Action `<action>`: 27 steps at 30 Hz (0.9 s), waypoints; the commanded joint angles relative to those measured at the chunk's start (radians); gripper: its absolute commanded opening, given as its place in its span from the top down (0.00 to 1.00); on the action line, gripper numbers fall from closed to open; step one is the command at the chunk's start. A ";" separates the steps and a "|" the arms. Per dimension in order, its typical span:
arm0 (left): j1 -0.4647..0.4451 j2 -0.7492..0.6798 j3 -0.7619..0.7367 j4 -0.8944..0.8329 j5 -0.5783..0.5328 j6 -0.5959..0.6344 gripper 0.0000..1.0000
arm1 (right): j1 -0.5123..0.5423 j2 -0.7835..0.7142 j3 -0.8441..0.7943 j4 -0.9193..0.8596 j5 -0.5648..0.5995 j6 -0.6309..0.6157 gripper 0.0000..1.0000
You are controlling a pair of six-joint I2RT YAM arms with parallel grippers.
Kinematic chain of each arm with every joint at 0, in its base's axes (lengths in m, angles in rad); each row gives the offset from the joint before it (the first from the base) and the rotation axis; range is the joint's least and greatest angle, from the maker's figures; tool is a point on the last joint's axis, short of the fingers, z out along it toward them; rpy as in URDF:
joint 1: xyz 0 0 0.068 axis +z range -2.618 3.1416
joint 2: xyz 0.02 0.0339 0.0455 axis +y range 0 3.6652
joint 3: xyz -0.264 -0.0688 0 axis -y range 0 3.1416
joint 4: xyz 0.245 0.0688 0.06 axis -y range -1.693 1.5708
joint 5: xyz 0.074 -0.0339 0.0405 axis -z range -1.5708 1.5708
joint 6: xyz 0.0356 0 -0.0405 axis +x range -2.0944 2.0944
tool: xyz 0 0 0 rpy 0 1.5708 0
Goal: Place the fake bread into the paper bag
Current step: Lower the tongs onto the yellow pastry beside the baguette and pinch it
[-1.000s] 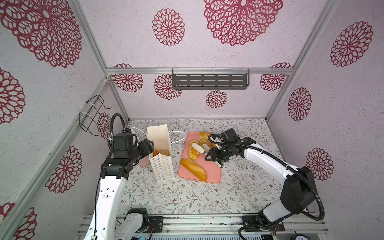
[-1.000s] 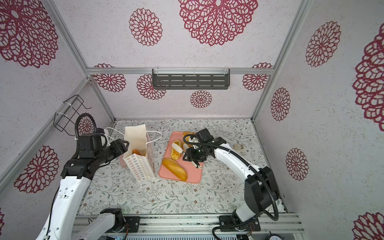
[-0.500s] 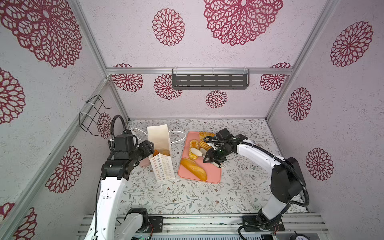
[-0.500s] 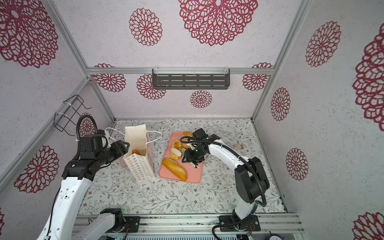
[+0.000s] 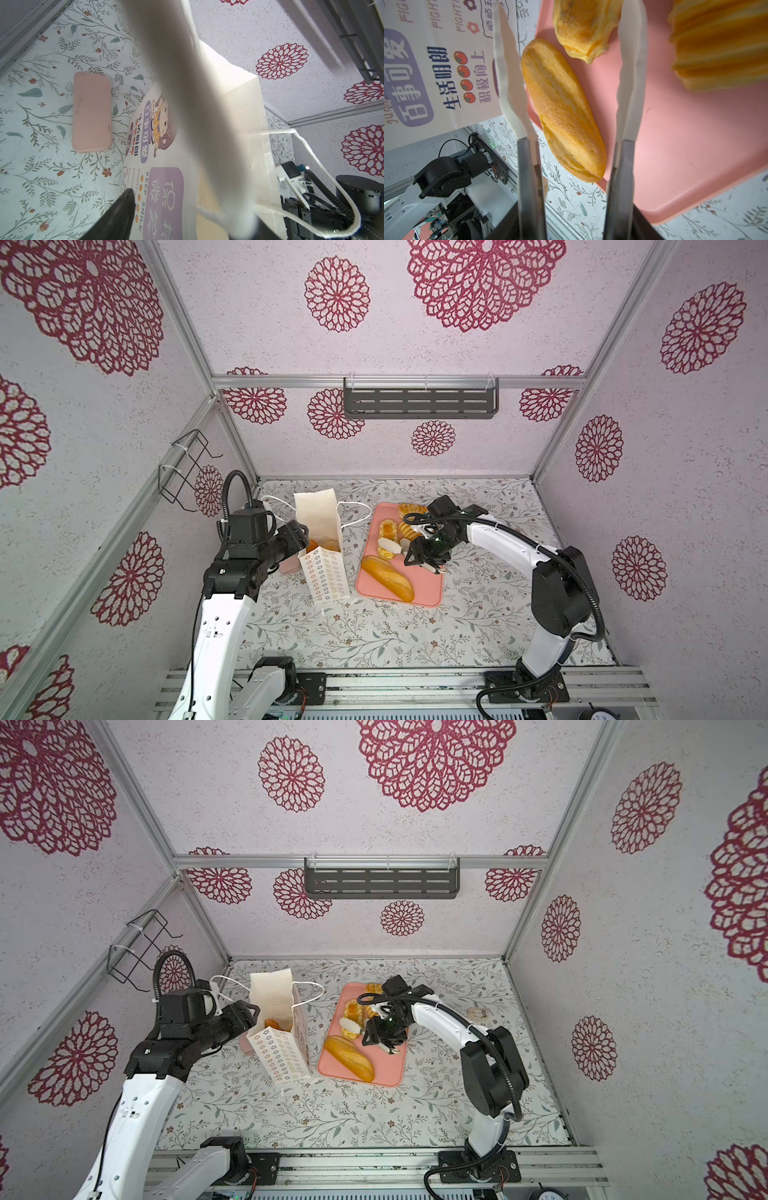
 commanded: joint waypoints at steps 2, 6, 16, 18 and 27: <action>-0.006 -0.013 -0.021 0.034 -0.006 0.002 0.30 | -0.005 0.006 0.045 -0.025 -0.003 -0.031 0.40; -0.006 -0.016 -0.027 0.034 -0.007 0.004 0.29 | -0.005 0.022 0.055 -0.029 -0.003 -0.031 0.39; -0.004 -0.016 -0.030 0.040 -0.003 0.005 0.29 | -0.005 0.070 0.086 -0.032 -0.004 -0.032 0.39; -0.005 -0.016 -0.033 0.042 -0.001 0.004 0.29 | -0.005 0.081 0.096 -0.033 -0.006 -0.034 0.39; -0.004 -0.025 -0.047 0.044 0.002 0.004 0.29 | -0.005 0.138 0.146 -0.039 -0.008 -0.035 0.39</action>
